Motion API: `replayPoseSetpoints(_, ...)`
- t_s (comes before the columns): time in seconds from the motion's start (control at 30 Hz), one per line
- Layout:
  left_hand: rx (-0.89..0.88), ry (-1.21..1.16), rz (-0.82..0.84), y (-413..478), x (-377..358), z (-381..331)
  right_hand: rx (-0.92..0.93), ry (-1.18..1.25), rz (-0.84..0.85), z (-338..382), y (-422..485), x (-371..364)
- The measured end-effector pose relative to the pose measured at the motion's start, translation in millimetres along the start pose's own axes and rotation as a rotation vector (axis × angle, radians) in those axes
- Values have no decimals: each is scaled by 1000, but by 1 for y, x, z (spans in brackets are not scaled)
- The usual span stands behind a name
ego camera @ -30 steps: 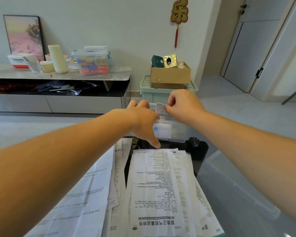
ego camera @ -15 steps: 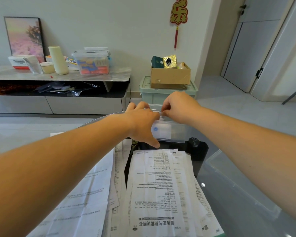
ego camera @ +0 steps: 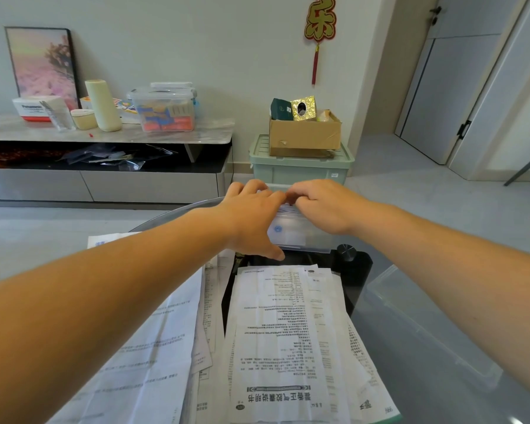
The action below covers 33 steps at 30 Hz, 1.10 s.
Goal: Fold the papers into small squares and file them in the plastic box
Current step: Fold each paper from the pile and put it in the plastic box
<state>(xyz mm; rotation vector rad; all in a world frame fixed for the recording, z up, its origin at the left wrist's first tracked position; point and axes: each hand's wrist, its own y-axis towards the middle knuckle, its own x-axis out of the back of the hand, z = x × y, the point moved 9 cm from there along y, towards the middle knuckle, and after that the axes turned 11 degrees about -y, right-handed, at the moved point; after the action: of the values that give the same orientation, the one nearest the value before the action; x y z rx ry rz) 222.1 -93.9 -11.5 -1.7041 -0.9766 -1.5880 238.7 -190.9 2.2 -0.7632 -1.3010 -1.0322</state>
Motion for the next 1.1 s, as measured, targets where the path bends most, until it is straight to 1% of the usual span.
replayPoseSetpoints(0.17, 17, 2, 38, 2, -2, 1, 8, -29, -11, 2, -2, 1)
replayPoseSetpoints(0.23, 4, 12, 19, 0, 2, -1, -8, -5, -75, 0, -6, 9)
replayPoseSetpoints(0.37, -20, -18, -73, -15, 24, -7, -32, -7, -251, 2, -30, 37)
replayPoseSetpoints(0.47, -20, -106, -140, -42, 43, -15, 22, 3, -300, 18, -69, 51)
replayPoseSetpoints(0.5, -25, -152, -159, -54, 46, -20, 40, 6, -277, 24, -86, 49)
replayPoseSetpoints(0.57, -42, -253, -162, -89, 46, -36, 78, -2, -170, 42, -127, 38)
replayPoseSetpoints(0.63, -71, -283, -96, -127, 34, -58, 121, -1, -29, 63, -172, 20)
replayPoseSetpoints(0.7, -99, -258, -3, -161, 15, -77, 164, 25, 106, 80, -211, -4)
replayPoseSetpoints(0.77, -126, -224, 78, -188, -3, -93, 210, 30, 176, 94, -240, -24)
replayPoseSetpoints(0.83, -135, -218, 145, -208, -19, -106, 230, 19, 188, 101, -257, -38)
replayPoseSetpoints(0.9, -133, -233, 171, -221, -29, -112, 233, 7, 131, 104, -264, -42)
replayPoseSetpoints(1.03, -132, -221, 104, -236, -27, -125, 163, 36, 13, 102, -277, -39)
replayPoseSetpoints(1.1, -122, -228, 93, -242, -26, -131, 152, 7, -6, 103, -284, -39)
